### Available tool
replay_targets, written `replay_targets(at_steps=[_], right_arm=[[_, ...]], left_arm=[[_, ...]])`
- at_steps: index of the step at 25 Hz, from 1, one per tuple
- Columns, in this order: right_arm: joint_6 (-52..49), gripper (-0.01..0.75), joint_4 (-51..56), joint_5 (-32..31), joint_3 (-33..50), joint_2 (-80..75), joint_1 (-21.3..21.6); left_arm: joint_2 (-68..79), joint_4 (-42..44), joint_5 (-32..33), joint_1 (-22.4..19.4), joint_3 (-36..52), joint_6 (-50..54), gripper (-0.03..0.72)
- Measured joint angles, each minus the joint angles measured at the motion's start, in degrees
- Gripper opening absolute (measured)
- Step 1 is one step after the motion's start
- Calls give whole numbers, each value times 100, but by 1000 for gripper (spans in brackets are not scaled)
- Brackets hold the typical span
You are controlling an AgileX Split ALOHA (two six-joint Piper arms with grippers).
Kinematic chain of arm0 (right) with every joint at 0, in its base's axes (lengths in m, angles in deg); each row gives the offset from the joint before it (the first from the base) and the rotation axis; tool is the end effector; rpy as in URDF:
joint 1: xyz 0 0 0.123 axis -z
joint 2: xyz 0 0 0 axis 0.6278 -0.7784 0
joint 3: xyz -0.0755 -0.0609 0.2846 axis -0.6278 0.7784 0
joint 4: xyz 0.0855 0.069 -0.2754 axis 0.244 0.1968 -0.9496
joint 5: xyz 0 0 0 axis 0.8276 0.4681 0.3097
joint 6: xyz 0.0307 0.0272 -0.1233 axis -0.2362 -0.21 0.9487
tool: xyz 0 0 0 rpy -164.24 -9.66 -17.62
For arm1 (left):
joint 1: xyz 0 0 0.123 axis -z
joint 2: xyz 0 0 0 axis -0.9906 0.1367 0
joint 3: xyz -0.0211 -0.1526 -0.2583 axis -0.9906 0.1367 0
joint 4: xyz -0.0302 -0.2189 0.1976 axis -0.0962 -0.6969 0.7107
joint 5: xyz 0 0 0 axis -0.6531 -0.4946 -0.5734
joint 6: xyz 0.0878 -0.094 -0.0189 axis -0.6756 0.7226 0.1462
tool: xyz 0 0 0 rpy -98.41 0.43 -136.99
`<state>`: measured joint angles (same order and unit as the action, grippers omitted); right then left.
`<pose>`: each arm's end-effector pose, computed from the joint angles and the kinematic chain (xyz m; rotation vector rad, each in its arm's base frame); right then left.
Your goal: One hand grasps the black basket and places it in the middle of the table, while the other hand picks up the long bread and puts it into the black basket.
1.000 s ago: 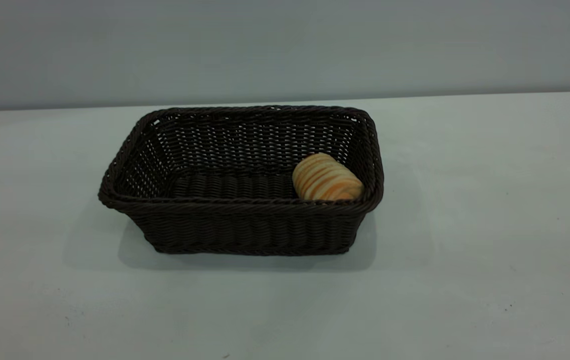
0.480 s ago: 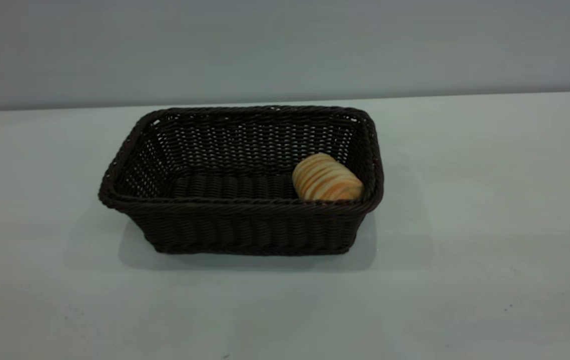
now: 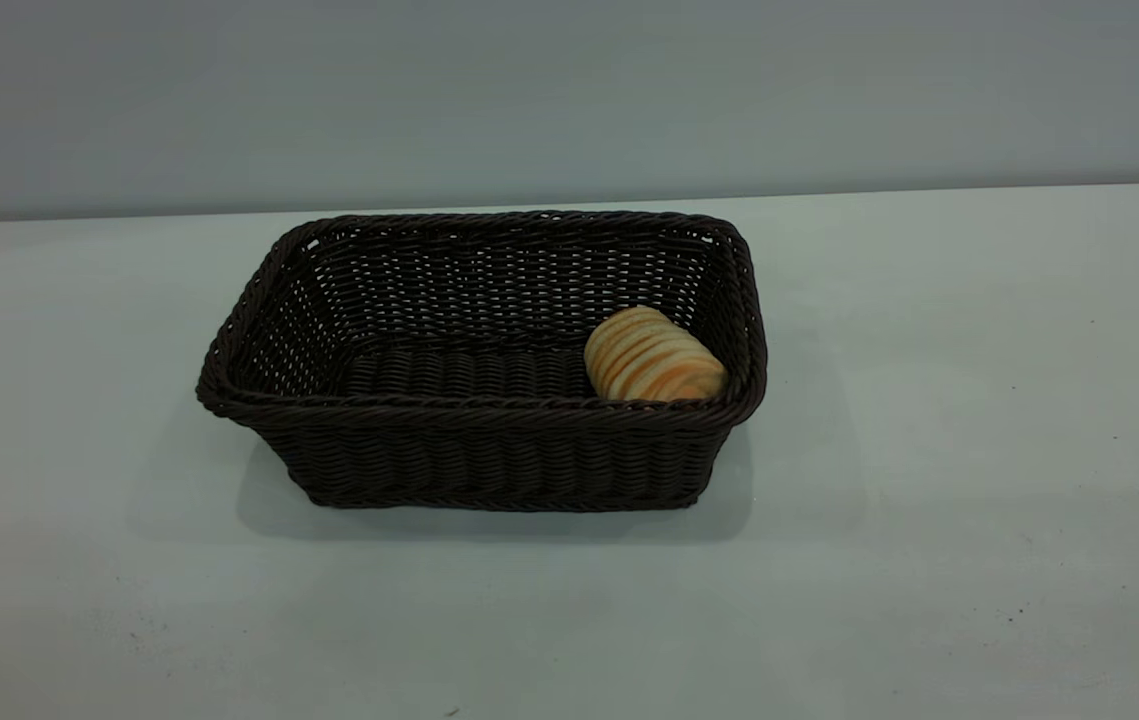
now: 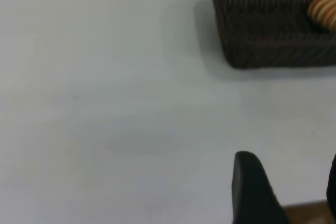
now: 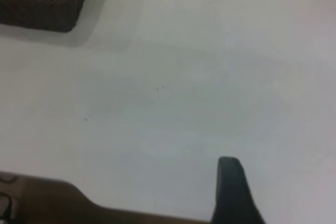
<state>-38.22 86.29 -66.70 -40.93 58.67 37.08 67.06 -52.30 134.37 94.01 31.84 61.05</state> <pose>0.0615 0.0128 0.2628 -0.1438 2.2254 0.0789 0.0460 -0.0049 0.2906 0.1008 2.0616 -0.1451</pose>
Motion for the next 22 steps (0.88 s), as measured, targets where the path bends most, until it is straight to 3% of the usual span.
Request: replay_targets(at_steps=[22], right_arm=[[-19, 456, 6, 148, 94, 0, 0]], left_arm=[[-11, 48, 126, 0, 323, -259, 413]])
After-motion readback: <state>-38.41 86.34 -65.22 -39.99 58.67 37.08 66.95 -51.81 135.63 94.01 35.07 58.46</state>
